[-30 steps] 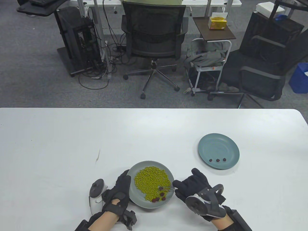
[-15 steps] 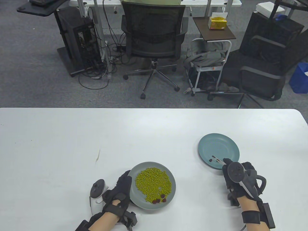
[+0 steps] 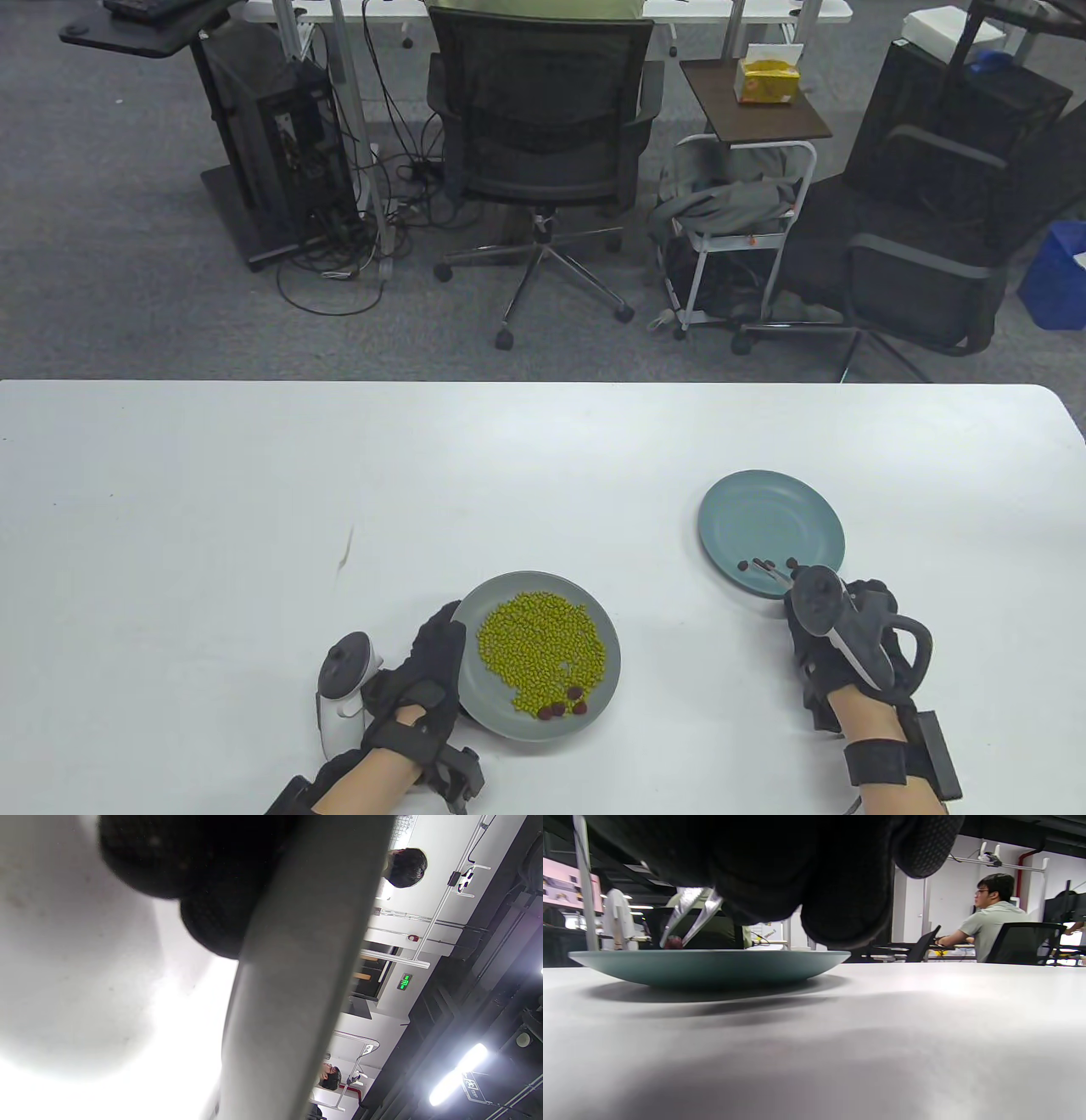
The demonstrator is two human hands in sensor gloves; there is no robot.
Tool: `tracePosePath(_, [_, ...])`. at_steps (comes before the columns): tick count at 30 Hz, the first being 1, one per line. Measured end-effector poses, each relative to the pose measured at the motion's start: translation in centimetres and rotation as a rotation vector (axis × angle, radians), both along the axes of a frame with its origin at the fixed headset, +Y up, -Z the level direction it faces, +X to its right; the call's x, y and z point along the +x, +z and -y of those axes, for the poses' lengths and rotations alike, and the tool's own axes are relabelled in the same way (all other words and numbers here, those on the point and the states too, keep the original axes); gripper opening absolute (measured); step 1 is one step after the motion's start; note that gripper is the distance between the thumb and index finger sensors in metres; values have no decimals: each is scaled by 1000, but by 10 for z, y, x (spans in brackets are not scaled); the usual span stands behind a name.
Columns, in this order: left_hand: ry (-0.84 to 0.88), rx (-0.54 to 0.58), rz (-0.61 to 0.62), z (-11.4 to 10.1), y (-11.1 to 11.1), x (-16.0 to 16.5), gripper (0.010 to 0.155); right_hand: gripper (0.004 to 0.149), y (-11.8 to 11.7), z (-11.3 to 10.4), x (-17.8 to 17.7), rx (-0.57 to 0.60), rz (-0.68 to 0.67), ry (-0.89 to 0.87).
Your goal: Pick cranberries with tweezers into plate
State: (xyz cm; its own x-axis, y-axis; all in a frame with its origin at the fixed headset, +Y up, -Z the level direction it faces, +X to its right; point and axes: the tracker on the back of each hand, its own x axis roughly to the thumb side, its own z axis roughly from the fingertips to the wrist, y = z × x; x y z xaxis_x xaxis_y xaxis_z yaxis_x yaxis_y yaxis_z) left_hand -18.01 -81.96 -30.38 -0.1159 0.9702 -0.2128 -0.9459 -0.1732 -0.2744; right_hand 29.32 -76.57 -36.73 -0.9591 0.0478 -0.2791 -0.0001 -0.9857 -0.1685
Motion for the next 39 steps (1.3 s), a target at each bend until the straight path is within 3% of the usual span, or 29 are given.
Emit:
tracePosePath(7, [7, 2, -7, -1, 0, -1, 63, 50, 11, -26, 7, 140, -7, -129])
tracePosePath(15, [14, 1, -14, -1, 0, -2, 63, 50, 36, -55, -19, 288, -168, -168])
tracePosePath(26, [37, -21, -28, -2, -3, -6, 63, 49, 56, -51, -90, 295, -476, -67])
tracePosePath(39, [35, -18, -30, 0, -3, -6, 63, 49, 83, -46, -138, 337, -789, -1])
